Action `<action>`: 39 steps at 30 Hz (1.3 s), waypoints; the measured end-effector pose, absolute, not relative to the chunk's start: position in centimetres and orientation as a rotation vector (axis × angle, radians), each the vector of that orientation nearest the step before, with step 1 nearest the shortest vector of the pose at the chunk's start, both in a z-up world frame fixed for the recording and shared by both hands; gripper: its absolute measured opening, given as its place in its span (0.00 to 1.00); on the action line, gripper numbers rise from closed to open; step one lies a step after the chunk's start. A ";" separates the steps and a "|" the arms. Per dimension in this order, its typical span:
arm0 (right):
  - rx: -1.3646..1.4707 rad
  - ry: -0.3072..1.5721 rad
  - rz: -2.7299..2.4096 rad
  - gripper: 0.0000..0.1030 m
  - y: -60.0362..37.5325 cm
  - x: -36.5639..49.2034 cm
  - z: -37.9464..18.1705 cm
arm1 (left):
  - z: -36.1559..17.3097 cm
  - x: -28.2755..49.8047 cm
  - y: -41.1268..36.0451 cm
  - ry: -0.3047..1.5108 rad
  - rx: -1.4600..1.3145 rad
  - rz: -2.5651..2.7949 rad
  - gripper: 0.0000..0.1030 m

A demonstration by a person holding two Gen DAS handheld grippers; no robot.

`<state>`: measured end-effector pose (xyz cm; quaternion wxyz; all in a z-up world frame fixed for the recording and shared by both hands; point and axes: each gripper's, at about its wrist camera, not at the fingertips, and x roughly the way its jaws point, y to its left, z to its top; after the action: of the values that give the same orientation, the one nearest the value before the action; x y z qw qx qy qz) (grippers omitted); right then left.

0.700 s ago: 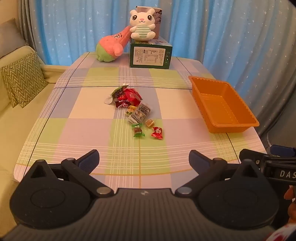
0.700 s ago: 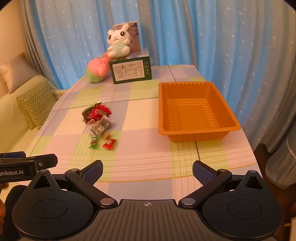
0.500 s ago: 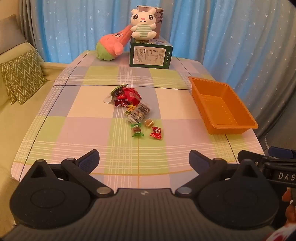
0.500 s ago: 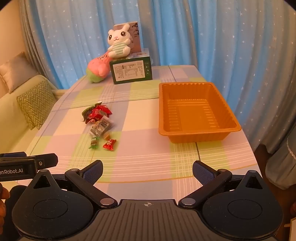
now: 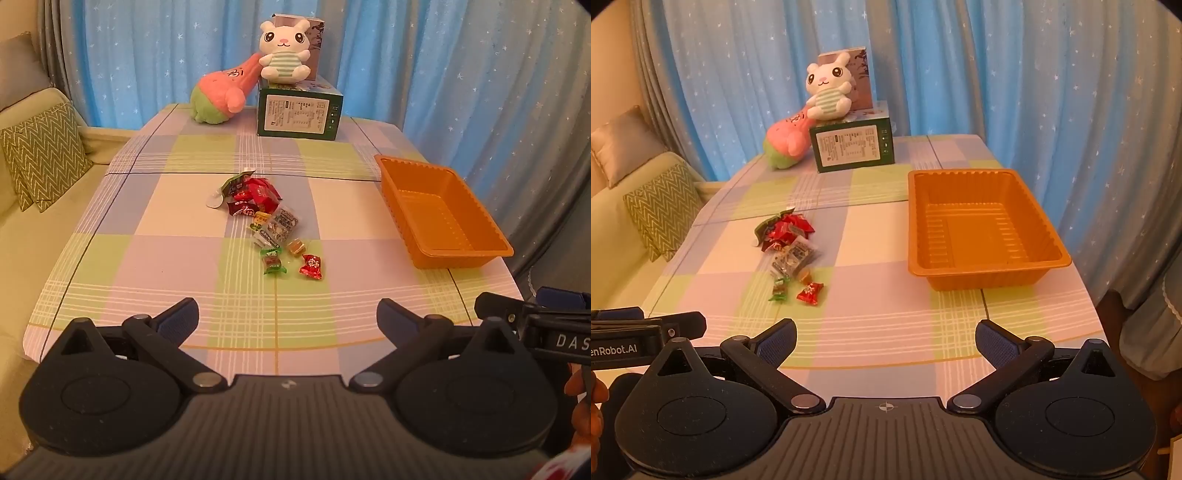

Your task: Organize snacks

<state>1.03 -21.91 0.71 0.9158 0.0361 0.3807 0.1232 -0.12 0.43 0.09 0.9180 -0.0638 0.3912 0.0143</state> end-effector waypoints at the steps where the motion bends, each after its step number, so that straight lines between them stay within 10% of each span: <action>1: 0.075 0.784 0.254 1.00 -21.9 1.0 0.7 | 0.1 -0.1 0.5 0.804 -0.133 0.028 0.99; 39: 0.081 0.783 0.248 1.00 -22.1 1.0 0.6 | 0.1 -0.3 0.0 0.802 -0.145 0.013 0.99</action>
<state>0.98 -22.11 0.64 0.9161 0.0391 0.3803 0.1205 -0.31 0.04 0.13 0.9181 -0.0707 0.3901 0.0062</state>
